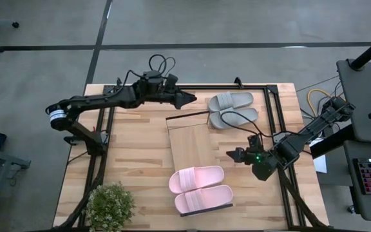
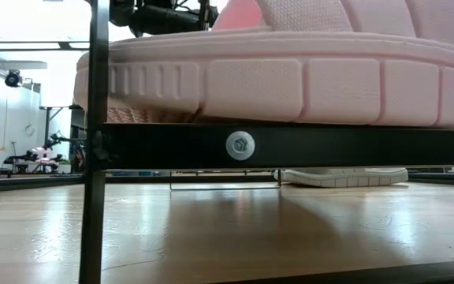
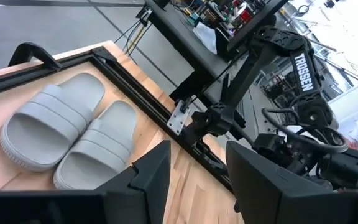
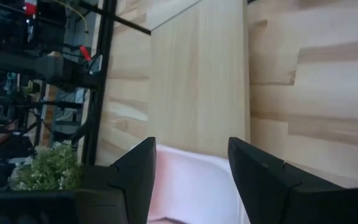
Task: Pick and place slides into the shelf
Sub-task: Put the bottom gray slide on the shelf
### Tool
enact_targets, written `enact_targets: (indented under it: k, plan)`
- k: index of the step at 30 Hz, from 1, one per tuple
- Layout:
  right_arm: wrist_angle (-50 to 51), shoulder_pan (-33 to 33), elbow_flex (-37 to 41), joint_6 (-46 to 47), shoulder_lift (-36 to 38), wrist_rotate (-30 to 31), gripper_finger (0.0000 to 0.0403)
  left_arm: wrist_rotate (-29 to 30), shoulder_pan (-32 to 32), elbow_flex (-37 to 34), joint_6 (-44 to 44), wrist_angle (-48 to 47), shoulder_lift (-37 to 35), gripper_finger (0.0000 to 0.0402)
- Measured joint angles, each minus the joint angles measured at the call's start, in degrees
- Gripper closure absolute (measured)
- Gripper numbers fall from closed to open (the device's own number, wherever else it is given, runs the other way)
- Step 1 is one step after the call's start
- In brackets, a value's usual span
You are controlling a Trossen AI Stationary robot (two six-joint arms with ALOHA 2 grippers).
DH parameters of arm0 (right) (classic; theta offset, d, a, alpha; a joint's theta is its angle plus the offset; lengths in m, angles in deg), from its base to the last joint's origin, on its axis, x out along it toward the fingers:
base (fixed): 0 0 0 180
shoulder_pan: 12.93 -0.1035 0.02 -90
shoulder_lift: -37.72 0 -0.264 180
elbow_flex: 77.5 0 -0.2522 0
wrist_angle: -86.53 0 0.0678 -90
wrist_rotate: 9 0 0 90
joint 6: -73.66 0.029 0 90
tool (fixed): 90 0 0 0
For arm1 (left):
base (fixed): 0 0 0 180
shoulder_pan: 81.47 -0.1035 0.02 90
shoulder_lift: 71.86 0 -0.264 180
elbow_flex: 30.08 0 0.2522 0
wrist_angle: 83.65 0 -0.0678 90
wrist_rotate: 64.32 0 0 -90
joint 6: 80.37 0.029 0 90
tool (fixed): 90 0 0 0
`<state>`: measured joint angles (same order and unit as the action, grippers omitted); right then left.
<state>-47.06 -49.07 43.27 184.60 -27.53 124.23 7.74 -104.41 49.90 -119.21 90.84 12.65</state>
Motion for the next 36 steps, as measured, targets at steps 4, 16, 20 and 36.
enact_targets:
  k: [4, 16, 20, 36]
  plan:
    - [4.34, 1.7, 0.0, 1.15, 1.36, 0.28, 0.0211, -0.73, 0.0, 0.18, -1.36, 0.83, 1.33, 0.0262]
    - [16.49, 10.74, 1.69, -2.48, 14.72, -6.52, 0.0211, -3.9, 0.02, 0.28, -2.87, 4.83, 2.77, 0.0262]
    - [16.11, 13.14, 4.85, -3.93, 20.04, -6.61, 0.0211, -6.14, 0.11, 0.28, -2.87, 5.15, 2.77, 0.0262]
    - [2.25, 15.67, 22.35, -4.63, 38.58, -7.2, 0.0211, -10.55, 0.91, 0.42, -4.35, 8.47, 2.71, 0.0262]
